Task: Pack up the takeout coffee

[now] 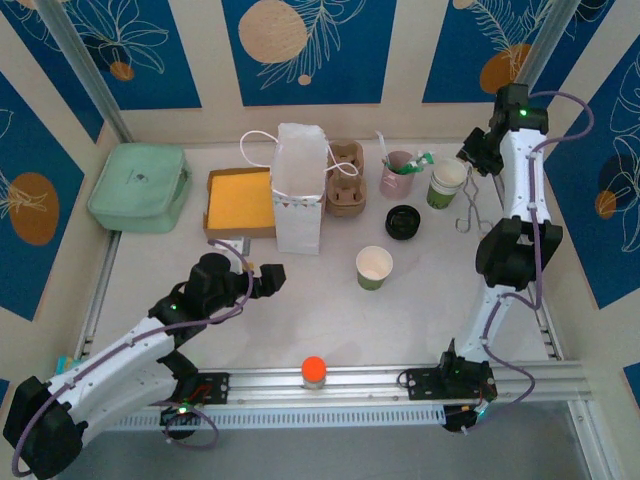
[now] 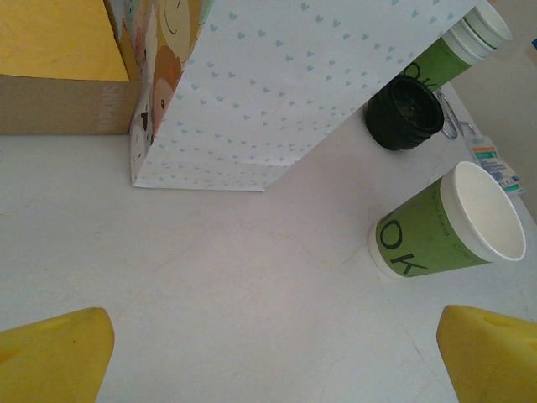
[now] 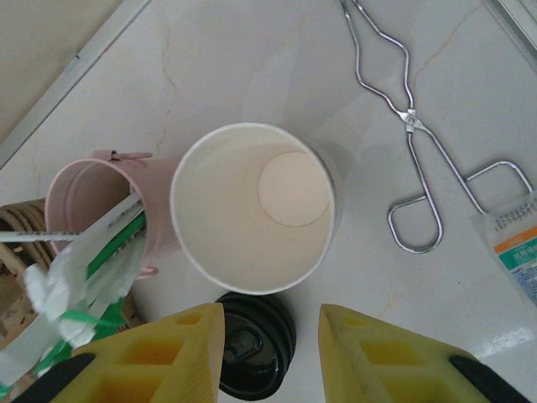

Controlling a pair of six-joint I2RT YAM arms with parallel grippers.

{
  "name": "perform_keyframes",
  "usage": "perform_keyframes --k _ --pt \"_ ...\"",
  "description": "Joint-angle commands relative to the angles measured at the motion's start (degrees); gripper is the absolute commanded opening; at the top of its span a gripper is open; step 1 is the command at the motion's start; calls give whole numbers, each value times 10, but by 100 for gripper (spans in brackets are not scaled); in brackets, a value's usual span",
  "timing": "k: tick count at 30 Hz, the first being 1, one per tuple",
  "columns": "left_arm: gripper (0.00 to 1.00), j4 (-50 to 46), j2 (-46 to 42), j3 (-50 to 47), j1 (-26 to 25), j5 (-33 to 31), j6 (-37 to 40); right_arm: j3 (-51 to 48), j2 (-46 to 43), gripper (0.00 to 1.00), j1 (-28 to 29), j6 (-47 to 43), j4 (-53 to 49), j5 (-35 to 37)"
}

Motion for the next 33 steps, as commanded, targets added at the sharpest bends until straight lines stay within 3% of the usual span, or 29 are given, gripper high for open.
perform_keyframes --k 1,8,16,21,33 --pt "98 -7 -5 7 -3 -4 15 -39 -76 35 37 -18 -5 15" --pt "98 -7 -1 -2 -4 4 12 -235 -167 34 83 -9 72 5" --pt "97 16 11 -24 -14 14 -5 -360 -165 34 108 -2 136 -21" --pt "97 23 10 -36 -23 10 -11 -400 -145 34 106 1 178 -49" --pt "97 29 9 -51 -32 5 -18 -431 -91 33 110 4 207 -35"
